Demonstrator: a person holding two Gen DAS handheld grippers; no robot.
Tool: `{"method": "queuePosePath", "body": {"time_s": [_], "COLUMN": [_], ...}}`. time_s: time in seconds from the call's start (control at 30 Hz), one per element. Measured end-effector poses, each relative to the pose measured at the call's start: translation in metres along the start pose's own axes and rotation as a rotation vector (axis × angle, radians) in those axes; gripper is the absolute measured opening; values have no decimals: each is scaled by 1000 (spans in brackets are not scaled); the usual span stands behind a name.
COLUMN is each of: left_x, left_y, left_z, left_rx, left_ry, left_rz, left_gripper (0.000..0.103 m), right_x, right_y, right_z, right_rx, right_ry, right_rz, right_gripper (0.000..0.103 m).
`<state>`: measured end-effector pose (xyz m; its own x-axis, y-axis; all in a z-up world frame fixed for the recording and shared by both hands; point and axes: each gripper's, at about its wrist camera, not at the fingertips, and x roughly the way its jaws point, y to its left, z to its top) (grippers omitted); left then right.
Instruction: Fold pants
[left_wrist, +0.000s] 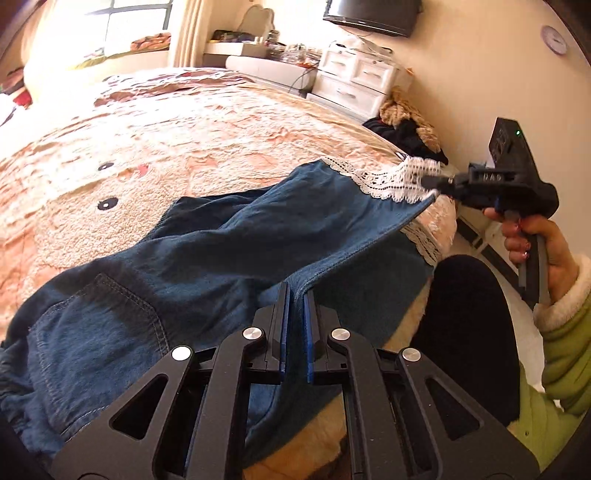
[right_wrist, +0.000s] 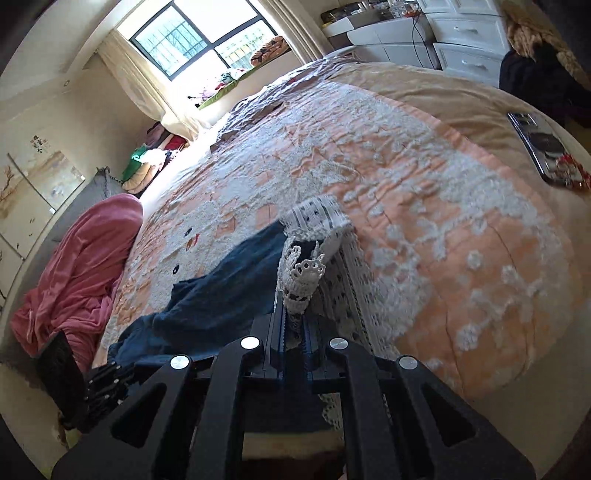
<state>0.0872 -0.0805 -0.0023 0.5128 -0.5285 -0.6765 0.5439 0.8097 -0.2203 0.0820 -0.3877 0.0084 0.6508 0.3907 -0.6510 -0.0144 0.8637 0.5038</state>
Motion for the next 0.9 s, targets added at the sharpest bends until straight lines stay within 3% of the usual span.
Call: {"method": "queuePosePath", "body": {"time_s": [0.23,0.5,0.57,0.63,0.7,0.77,0.9], "left_x": [3,25,29,27,26,26,26], "left_y": [-16,-26,-26,-27,-27,-27,-29], "left_z": [-12,-35,-38,-39,-39,-40,-41], "left_rx": [56,124,125,135,133,136,147], "left_ry": [49,168,178,174,172,171,165], "left_rz": [-5,22,23,21,18,18,1], "left_gripper": [2,2,2,2,2,2,2], "right_x": [0,9,7,1,-9,-24,-34], "right_y": [-32,-51,-55,-55,-52,-49,-24], "right_z": [-33,-51,-54,-54,-53,-50,-40], "right_rx": [107,116,129,118,90,60,-57], "right_ry": [48,93,94,90,78,35,-22], "right_rz": [16,-6,-3,-12,-49,-92,-96], "right_gripper": [6,7,11,14,24,25,25]}}
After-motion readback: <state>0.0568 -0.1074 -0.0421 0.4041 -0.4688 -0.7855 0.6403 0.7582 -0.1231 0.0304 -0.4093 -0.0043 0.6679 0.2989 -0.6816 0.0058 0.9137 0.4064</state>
